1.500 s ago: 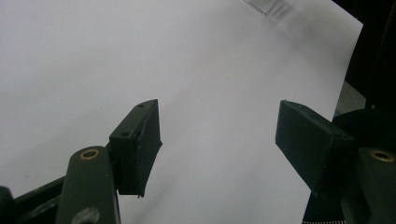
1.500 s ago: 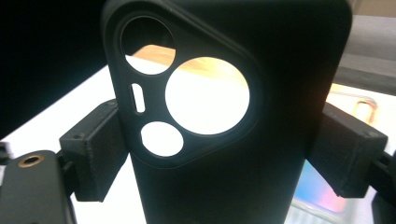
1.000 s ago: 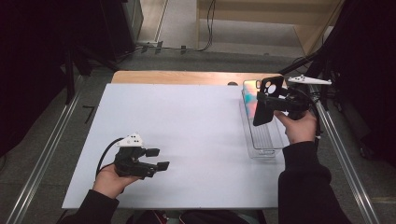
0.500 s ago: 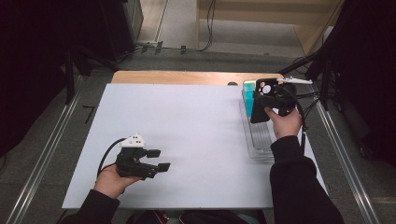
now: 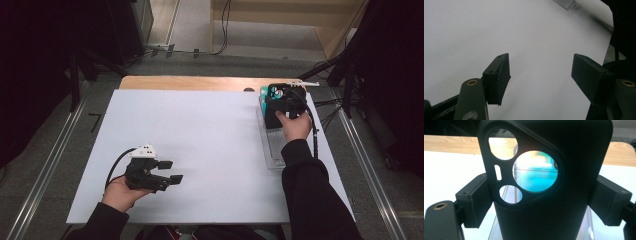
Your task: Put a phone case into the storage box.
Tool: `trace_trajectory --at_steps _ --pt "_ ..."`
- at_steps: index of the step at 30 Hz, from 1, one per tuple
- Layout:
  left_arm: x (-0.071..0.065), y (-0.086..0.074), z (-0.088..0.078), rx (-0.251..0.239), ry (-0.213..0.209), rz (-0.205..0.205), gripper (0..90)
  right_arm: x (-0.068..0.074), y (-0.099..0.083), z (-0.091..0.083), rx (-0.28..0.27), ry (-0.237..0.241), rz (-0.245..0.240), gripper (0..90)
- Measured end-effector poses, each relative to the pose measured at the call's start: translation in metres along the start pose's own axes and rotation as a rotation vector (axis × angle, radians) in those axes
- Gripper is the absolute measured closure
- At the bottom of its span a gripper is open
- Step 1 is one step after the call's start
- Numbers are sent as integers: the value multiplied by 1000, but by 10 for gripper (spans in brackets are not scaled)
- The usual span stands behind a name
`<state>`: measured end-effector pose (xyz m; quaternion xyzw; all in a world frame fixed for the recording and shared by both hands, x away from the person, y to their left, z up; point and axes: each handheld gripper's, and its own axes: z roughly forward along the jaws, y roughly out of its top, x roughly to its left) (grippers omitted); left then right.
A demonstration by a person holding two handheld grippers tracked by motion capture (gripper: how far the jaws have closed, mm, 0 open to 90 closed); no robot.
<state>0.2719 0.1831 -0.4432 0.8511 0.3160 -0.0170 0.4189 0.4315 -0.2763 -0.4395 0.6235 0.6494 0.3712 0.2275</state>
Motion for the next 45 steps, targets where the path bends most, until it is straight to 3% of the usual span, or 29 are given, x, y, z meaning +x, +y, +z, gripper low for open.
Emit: trace_trajectory --at_steps 12,14,18,25,29,36,45 --pt "1 1 1 -6 3 -1 314 3 12 22 -23 -20 17 117" --pt "2 1 1 -5 0 -2 314 3 14 25 -18 -21 5 117" --pt "2 1 1 -5 2 -2 314 1 16 29 3 -21 32 113" --pt "2 2 2 2 2 1 314 0 15 34 12 -23 34 101" --pt "2 2 3 -1 0 -1 314 1 15 32 -22 -1 7 1" --pt "2 2 3 0 -1 -1 314 1 16 32 -10 -2 3 1" --pt "5 4 4 0 -2 -7 314 2 15 16 34 24 23 2"
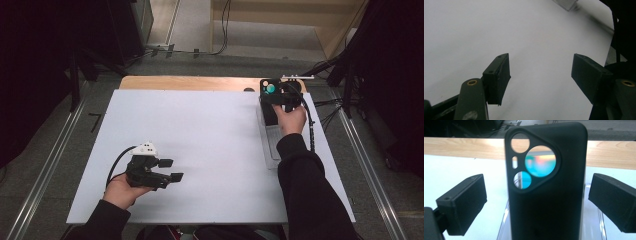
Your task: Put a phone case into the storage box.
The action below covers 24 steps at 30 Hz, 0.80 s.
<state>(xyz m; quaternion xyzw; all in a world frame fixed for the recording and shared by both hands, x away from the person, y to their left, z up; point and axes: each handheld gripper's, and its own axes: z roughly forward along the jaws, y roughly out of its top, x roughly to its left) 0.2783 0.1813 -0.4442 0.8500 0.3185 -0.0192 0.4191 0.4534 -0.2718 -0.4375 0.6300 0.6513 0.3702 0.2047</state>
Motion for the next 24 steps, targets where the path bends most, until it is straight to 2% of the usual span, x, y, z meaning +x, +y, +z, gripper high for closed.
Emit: trace_trajectory --at_steps 7,11,19,22,24 --pt "1 1 -1 -2 0 2 313 10 -4 -19 8 53 -36 3" --pt "2 2 -1 -4 -4 -3 313 18 -8 -28 25 111 -46 4" --pt "6 3 -3 -1 -3 -6 312 36 -20 -48 22 193 -115 6" --pt "7 3 -4 -5 -1 -11 312 42 -26 -55 16 225 -133 104" --pt "8 3 -4 -5 -2 -9 312 46 -28 -58 24 240 -140 112"
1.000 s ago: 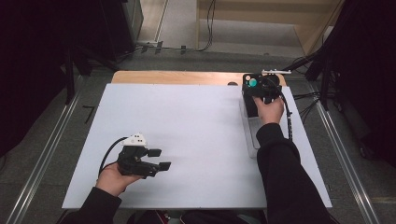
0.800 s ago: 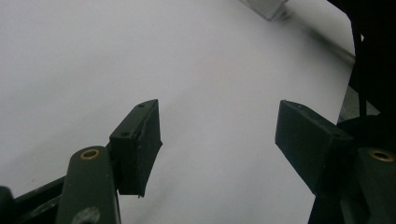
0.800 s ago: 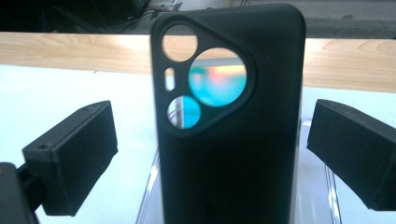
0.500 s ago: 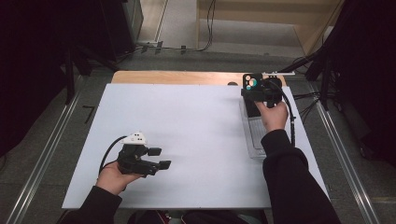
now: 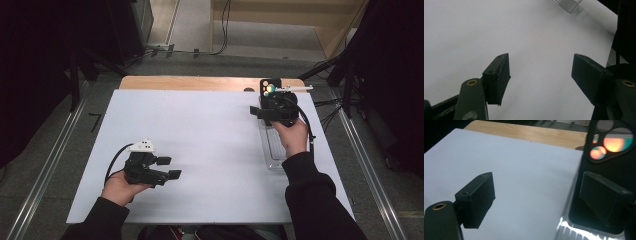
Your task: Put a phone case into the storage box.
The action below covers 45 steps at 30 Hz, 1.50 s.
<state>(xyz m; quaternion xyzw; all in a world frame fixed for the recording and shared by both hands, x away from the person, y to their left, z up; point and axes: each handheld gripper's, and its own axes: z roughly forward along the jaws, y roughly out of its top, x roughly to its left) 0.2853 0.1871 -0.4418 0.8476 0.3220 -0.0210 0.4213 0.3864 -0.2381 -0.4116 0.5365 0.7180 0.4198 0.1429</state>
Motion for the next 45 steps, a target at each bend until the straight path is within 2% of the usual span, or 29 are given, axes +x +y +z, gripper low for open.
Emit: trace_trajectory --at_steps 7,9,12,14,18,23,28,32,45 --pt "2 0 -1 -2 1 -1 312 18 -8 -7 24 103 -88 143" --pt "2 1 -1 -4 1 0 312 22 -11 -8 32 131 -100 170" --pt "2 2 -4 -16 -3 2 312 25 -16 -12 28 177 -91 200" --pt "2 2 -6 -18 -2 4 312 27 -20 -15 27 204 -111 226" --pt "3 1 -7 -15 5 5 312 33 -28 -19 52 218 -154 236" --pt "3 -1 -7 -14 7 1 312 37 -38 -23 66 260 -168 261" --pt "1 0 -11 -25 -7 7 311 42 -44 -29 80 292 -206 277" --pt "-1 -3 -11 -20 -5 9 311 47 -52 -33 96 302 -229 277" --pt "-3 -8 -11 -20 -9 13 311 50 -85 -45 153 327 -249 276"
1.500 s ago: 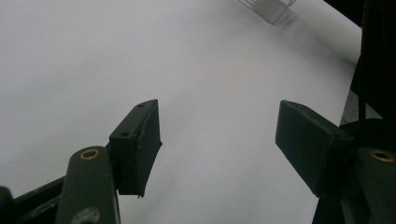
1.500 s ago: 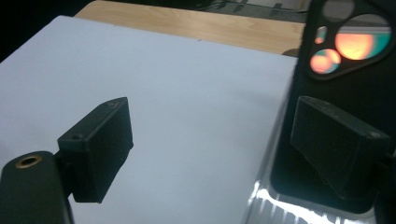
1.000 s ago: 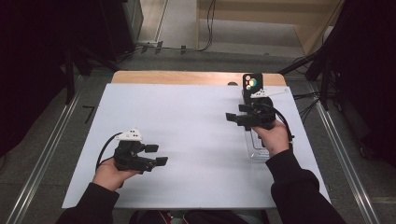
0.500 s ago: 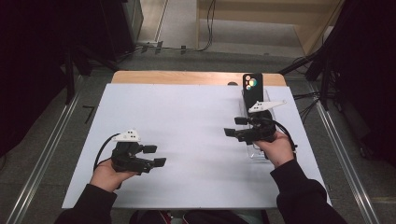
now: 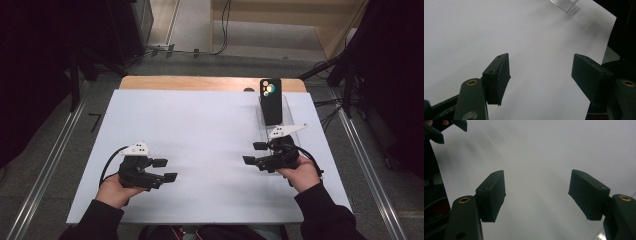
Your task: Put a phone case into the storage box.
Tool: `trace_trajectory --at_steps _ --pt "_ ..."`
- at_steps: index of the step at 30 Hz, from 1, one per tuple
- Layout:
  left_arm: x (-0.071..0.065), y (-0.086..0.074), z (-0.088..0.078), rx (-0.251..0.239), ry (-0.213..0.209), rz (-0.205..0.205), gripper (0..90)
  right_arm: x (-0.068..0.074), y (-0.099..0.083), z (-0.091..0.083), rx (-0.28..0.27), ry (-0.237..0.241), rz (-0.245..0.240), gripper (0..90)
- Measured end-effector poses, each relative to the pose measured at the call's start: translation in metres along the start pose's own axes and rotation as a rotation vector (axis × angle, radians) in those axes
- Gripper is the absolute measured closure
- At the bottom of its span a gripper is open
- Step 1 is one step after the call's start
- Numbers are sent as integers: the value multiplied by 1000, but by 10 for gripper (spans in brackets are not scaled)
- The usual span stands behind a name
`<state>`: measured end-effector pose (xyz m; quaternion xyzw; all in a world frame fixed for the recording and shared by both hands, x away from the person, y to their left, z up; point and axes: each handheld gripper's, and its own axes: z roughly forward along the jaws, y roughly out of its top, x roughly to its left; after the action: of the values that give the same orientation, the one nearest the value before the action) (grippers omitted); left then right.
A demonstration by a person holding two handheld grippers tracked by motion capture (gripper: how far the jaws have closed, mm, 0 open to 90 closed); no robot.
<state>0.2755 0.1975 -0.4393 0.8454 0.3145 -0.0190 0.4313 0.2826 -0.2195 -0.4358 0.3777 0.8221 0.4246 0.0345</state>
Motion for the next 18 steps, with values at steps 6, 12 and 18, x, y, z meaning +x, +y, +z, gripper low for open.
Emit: trace_trajectory --at_steps 6,12,18 --pt "-4 -2 -1 -6 -12 -1 311 0 -14 -3 28 13 -10 270" --pt "-6 -5 0 -4 -17 -1 311 0 -28 -5 52 17 -21 268" --pt "-7 -7 1 -5 -20 -5 311 2 -39 -7 81 27 -11 266"
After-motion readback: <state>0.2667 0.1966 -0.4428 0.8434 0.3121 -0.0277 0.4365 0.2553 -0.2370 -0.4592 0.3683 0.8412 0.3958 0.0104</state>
